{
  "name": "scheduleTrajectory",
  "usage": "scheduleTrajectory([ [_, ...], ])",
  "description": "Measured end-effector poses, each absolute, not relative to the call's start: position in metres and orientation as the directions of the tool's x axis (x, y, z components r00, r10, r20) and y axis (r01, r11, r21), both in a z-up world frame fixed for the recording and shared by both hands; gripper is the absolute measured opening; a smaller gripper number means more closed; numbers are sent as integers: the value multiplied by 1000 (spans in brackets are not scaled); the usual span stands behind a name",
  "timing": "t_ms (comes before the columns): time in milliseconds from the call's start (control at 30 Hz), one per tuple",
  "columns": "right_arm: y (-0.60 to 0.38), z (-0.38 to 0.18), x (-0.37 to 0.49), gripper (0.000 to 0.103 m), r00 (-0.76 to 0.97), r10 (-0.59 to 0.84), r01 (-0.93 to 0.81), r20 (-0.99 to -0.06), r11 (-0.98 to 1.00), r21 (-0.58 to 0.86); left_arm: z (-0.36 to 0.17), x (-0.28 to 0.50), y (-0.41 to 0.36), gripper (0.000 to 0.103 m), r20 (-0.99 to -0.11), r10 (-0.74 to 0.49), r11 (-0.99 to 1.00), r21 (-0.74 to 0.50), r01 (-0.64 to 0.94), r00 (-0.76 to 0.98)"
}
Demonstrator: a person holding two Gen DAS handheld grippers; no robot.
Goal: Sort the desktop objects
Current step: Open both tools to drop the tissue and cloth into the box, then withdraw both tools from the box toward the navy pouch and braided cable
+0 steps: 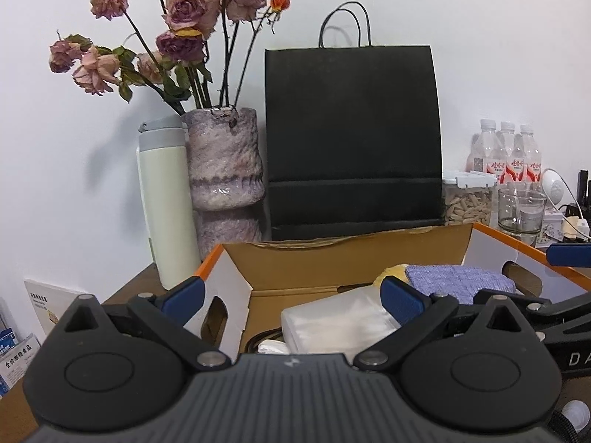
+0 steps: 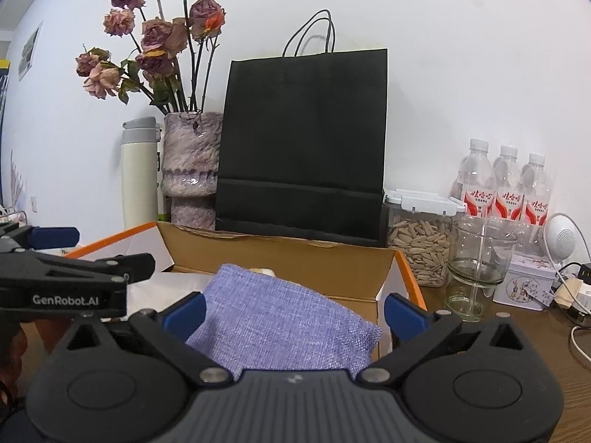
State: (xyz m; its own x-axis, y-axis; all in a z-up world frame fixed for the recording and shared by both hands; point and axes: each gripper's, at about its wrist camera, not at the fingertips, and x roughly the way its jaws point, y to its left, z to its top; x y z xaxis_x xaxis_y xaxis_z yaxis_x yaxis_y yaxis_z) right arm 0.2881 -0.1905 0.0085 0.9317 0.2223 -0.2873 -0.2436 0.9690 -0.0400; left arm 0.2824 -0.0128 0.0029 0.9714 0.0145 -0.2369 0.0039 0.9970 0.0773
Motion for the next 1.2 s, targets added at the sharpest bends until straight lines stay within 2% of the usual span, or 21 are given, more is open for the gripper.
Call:
scheduleTrajectory([
  [333,-195,6,267,103,927,235,-254,-293,967,-30,2,259,-6,103,-217,37,997,73,-22,975],
  [833,-215,6,203,103,911,241,-255,-335,967,4,0,197,12,103,-259,60,997,59,-47,964],
  [1067,-216,6,177,103,906,220,-242,-361,970,-14,-3,168,11,103,-306,42,998,50,-28,951],
  [1200,-218,5,169,103,897,207,-233,-391,972,-20,-7,156,1,103,-381,23,999,47,-5,924],
])
